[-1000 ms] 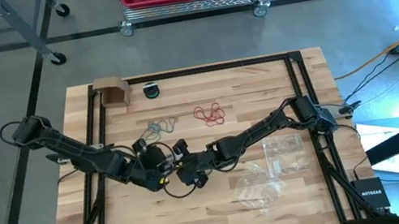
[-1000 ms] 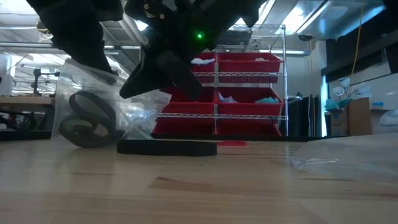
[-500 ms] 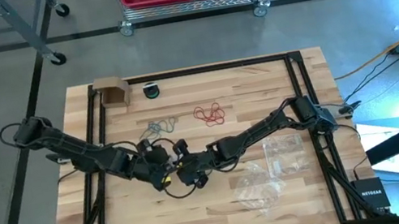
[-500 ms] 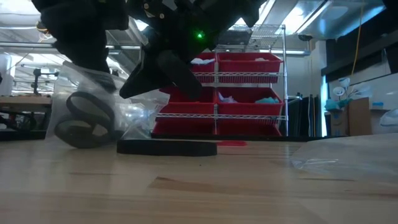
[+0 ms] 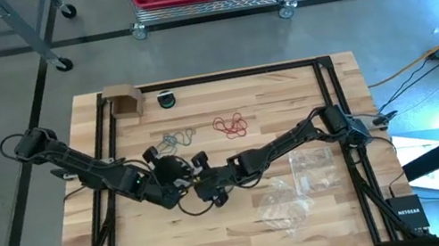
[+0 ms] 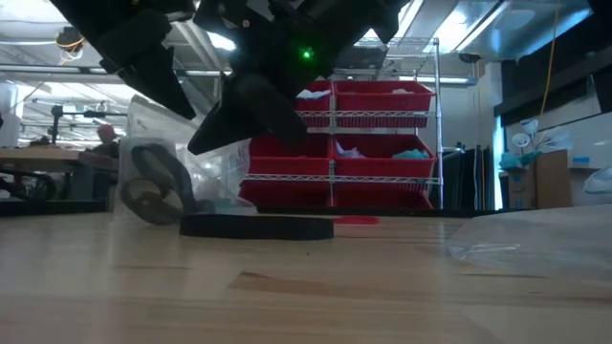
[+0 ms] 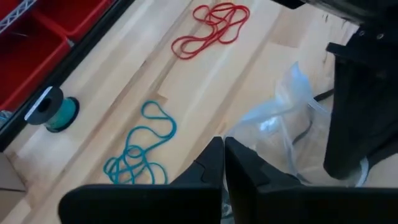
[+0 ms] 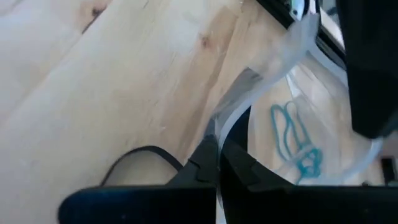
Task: Sort rubber bands
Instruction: Put the black rubber band into the transparent zip bag
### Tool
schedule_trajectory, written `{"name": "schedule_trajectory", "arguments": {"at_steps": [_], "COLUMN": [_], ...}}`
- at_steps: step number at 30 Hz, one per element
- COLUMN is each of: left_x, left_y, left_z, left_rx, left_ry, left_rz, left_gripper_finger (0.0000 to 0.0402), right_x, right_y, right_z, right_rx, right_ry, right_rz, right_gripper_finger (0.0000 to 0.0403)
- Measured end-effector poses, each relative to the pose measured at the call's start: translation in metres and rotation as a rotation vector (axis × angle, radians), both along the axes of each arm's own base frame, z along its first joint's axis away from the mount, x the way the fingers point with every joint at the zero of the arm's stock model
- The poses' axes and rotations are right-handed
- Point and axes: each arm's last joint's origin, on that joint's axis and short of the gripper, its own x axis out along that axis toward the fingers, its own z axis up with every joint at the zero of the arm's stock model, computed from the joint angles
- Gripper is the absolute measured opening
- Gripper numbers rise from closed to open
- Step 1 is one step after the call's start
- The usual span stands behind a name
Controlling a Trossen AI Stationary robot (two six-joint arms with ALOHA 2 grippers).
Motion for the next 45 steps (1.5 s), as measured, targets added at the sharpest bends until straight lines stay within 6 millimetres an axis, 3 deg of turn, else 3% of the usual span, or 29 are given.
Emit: {"name": "schedule_trajectory", "arguments": {"at_steps": [6,9,12,18,23,26,30,35,40,45], "left_x": [-0.001,-0.001,-0.001,-0.001,-0.001,-0.001,-0.001,-0.001,-0.001,-0.001], "left_y": [0.0,0.0,0.0,-0.001,-0.001,-0.001,-0.001,-0.001,-0.001,-0.001], "left_z": [0.0,0.0,0.0,0.0,-0.001,-0.001,-0.001,-0.001,-0.001,-0.001], "left_rx": [-0.001,-0.002,-0.006,-0.015,-0.022,-0.023,-0.023,-0.028,-0.049,-0.061], "left_ry": [0.002,0.002,0.003,0.008,0.01,0.009,0.009,0.012,0.005,-0.005], "left_rz": [0.001,0.002,0.0,-0.005,-0.006,-0.005,-0.005,-0.007,-0.003,0.01], "left_gripper_finger": [0.0001,0.0001,0.0001,0.0001,0.0001,0.0001,0.0001,0.0001,0.0001,0.0001], "right_x": [0.0,0.0,-0.003,-0.025,-0.048,-0.053,-0.061,-0.065,-0.069,-0.064], "right_y": [0.0,0.0,-0.001,-0.005,-0.006,-0.003,-0.002,-0.01,0.001,0.007], "right_z": [0.0,0.002,0.013,0.057,0.074,0.063,0.023,-0.01,-0.045,-0.05], "right_rx": [0.108,0.135,0.166,0.279,0.431,0.506,0.515,0.551,0.435,0.417], "right_ry": [-0.014,-0.027,-0.046,-0.019,0.138,0.219,0.178,0.042,0.084,0.043], "right_rz": [-0.08,-0.107,-0.162,-0.213,-0.221,-0.206,-0.216,-0.246,-0.258,-0.225], "right_gripper_finger": [0.0002,0.0025,0.0068,0.0171,0.0245,0.0275,0.0295,0.0299,0.0293,0.0292]}}
